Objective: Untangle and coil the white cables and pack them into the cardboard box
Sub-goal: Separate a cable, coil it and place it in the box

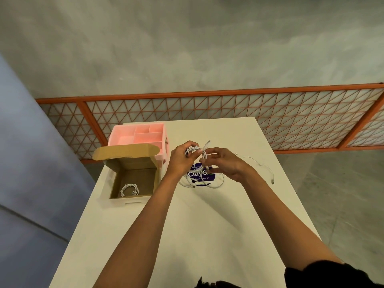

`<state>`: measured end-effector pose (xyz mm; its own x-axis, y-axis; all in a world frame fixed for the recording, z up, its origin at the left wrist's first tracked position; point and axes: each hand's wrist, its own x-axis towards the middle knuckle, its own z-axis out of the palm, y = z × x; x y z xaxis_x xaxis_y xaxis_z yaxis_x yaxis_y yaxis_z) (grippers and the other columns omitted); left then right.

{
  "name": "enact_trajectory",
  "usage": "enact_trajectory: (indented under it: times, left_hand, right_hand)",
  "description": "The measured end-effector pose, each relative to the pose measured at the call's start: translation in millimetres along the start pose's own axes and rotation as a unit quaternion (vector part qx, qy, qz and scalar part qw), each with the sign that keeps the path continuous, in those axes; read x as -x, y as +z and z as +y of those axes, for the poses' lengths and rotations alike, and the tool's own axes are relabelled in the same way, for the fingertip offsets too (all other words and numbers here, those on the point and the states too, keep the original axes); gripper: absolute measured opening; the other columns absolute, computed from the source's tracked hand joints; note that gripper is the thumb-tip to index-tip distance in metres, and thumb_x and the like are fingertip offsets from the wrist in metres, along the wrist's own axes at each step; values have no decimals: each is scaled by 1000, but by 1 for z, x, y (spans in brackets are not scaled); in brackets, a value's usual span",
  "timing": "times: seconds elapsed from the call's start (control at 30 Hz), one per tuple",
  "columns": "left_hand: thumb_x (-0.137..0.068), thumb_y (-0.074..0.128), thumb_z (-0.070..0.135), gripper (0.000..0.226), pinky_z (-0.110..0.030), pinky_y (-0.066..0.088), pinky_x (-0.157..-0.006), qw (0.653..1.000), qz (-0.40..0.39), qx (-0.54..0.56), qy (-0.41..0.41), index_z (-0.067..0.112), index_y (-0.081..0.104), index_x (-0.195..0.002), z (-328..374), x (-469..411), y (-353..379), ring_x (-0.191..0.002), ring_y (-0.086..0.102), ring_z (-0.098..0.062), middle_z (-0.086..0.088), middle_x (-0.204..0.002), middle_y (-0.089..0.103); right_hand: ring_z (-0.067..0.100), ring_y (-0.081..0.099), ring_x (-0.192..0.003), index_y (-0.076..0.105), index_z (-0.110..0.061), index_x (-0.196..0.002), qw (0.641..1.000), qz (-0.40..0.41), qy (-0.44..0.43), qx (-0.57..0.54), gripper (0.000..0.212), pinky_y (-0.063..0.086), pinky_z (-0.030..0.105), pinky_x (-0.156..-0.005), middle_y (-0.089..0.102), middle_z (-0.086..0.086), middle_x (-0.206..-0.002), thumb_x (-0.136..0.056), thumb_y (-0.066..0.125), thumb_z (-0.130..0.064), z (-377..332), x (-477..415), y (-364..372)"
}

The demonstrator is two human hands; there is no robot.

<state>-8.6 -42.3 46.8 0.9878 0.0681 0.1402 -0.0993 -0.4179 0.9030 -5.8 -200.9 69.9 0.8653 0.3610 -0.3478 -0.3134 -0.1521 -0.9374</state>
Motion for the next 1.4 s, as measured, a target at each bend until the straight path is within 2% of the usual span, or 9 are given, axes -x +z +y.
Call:
enact_trajectory:
  times: [0.2, 0.33, 0.5, 0.77, 0.93, 1.03, 1.2, 1.33, 1.4]
  left_hand:
    - [-88, 67, 21, 19, -12, 40, -60, 998, 66, -21, 9, 5, 65, -98, -7, 3, 1, -76, 55, -17, -3, -85, 64]
    - [-88, 67, 20, 19, -22, 44, -64, 995, 95, -27, 16, 4, 64, -98, -11, 2, -1, -76, 56, -21, -5, -84, 63]
    - [-88, 67, 23, 18, -39, 50, -69, 994, 95, -44, 25, 8, 61, -95, -20, 1, -1, -77, 60, -33, -5, -79, 63]
    - [-89, 65, 20, 10, -44, 53, -80, 996, 83, -16, -8, 18, 55, -89, -31, -3, -2, -85, 60, -27, 2, -83, 60]
    - [-90, 63, 17, 10, -16, 44, -68, 997, 71, 35, -20, 13, 54, -91, -16, -5, -6, -81, 55, -17, -3, -88, 61]
    - [-90, 64, 23, 12, -23, 43, -62, 996, 69, 52, -36, 15, 55, -92, -17, -6, -9, -74, 53, -14, -2, -87, 60]
    - [-92, 61, 21, 14, -21, 47, -45, 988, -13, 121, -97, 12, 50, -92, -11, 2, -19, -62, 52, -9, -3, -87, 53]
    - [-95, 56, 16, 12, -19, 45, -45, 975, -81, 186, -87, 15, 48, -104, -4, 9, -23, -71, 68, -6, -2, -104, 61]
    - [-93, 58, 15, 26, -18, 44, -45, 972, -118, 195, -61, 21, 52, -118, -2, 11, -25, -80, 68, -8, -2, -111, 60]
  right_hand:
    - [22, 64, -67, 59, 9, -106, 991, 56, 0, 124, 30, 56, 33, -79, 65, 17, -77, -79, 70, 4, -19, -2, 1]
    - [20, 58, -68, 60, 6, -108, 991, -23, 62, 120, 23, 52, 28, -77, 62, 16, -81, -85, 58, 9, -34, 1, 1]
    - [22, 38, -73, 68, -6, -99, 977, -74, 48, 195, 24, 27, 36, -68, 52, 9, -75, -92, 47, 3, -29, -1, 0]
    - [19, 47, -81, 61, 3, -113, 971, -139, -39, 193, 27, 44, 13, -60, 54, 16, -94, -94, 44, 9, -33, 14, -11]
    - [11, 45, -73, 60, 5, -116, 982, -141, -58, 115, 28, 42, 14, -63, 53, 9, -85, -93, 45, 10, -32, 17, -26]
    - [5, 48, -75, 62, -3, -116, 990, -106, -33, 84, 32, 38, 19, -69, 57, -1, -84, -92, 45, 9, -25, 14, -32]
    - [8, 41, -74, 68, -21, -98, 994, -24, 21, 103, 36, 27, 29, -70, 59, -5, -86, -92, 45, 7, -16, 8, -42]
    - [7, 42, -74, 65, -13, -105, 997, -7, 38, 59, 32, 31, 25, -70, 58, -6, -83, -94, 43, 8, -14, 5, -44]
    - [9, 39, -68, 65, -10, -101, 999, -6, 34, 29, 29, 32, 22, -65, 54, -2, -80, -95, 42, 8, -12, 3, -45]
